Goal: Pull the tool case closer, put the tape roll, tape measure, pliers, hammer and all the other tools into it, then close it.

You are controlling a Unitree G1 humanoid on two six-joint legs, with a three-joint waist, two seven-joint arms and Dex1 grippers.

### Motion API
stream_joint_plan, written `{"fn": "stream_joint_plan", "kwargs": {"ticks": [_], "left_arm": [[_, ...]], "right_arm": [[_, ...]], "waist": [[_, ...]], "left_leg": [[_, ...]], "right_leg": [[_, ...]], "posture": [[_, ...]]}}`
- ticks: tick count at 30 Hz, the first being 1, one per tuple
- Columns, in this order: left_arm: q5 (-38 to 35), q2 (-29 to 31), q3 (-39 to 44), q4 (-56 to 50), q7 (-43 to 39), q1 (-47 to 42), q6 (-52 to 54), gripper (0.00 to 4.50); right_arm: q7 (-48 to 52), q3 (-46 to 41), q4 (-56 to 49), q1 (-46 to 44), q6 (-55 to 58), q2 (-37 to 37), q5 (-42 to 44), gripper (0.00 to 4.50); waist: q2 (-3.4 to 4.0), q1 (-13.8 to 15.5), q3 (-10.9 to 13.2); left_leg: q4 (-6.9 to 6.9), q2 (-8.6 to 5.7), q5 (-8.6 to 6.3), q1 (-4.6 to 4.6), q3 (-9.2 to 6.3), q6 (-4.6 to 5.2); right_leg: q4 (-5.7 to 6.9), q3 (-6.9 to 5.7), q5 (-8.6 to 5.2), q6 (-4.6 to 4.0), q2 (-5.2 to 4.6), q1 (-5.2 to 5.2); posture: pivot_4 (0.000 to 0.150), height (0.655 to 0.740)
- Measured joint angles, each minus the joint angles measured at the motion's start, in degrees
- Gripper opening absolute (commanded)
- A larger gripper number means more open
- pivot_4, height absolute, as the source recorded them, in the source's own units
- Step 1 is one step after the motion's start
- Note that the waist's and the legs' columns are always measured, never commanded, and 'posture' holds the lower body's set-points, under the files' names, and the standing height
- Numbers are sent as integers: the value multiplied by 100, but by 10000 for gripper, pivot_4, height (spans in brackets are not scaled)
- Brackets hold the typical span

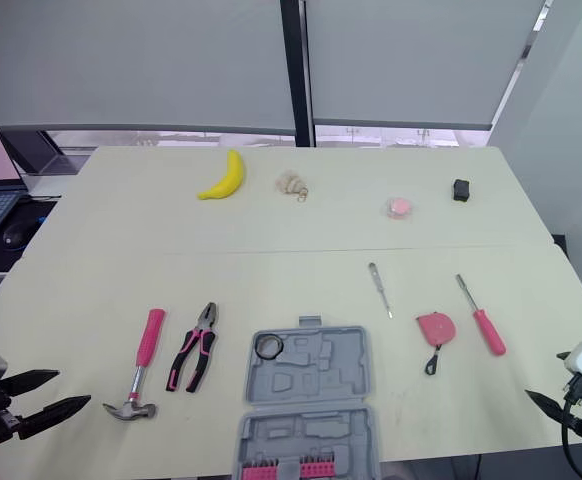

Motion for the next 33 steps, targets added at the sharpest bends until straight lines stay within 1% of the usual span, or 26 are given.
{"fn": "stream_joint_plan", "kwargs": {"ticks": [5, 9, 17, 29, 33], "left_arm": [[91, 163, 0, 137, -97, -252, -20, 45000], [138, 215, 0, 243, -138, -499, -96, 45000], [269, 216, -3, 329, -160, -717, -126, 45000], [378, 216, -5, 541, -190, -832, -272, 45000], [380, 217, -22, 530, -337, -829, -383, 45000]], "right_arm": [[194, -141, 242, -145, -199, -224, 38, 44626], [240, -162, 402, -438, -268, -336, 118, 44626], [253, 104, 463, -875, -288, -476, 131, 44626], [245, 264, 524, -1002, -277, -478, 126, 44626], [225, 291, 524, -1016, -252, -477, 124, 44626]], "waist": [[1, -1, 1], [1, -5, 1], [0, -4, 1], [0, -4, 0], [0, -3, 0]], "left_leg": [[-2, 2, 0, 2, 8, 0], [0, 1, 0, 4, 20, 0], [0, 0, 0, 5, 41, 0], [2, 1, 0, 6, 47, 0], [4, 0, 0, 6, 48, 0]], "right_leg": [[0, -3, 7, 15, 5, 0], [0, -4, 11, 22, 6, -1], [-1, 3, 20, 28, 5, -4], [0, 6, 25, 32, 5, -4], [0, 7, 28, 34, 6, -4]], "posture": [[1500, 7274], [1500, 7274], [1500, 7274], [1500, 7274], [1500, 7274]]}}
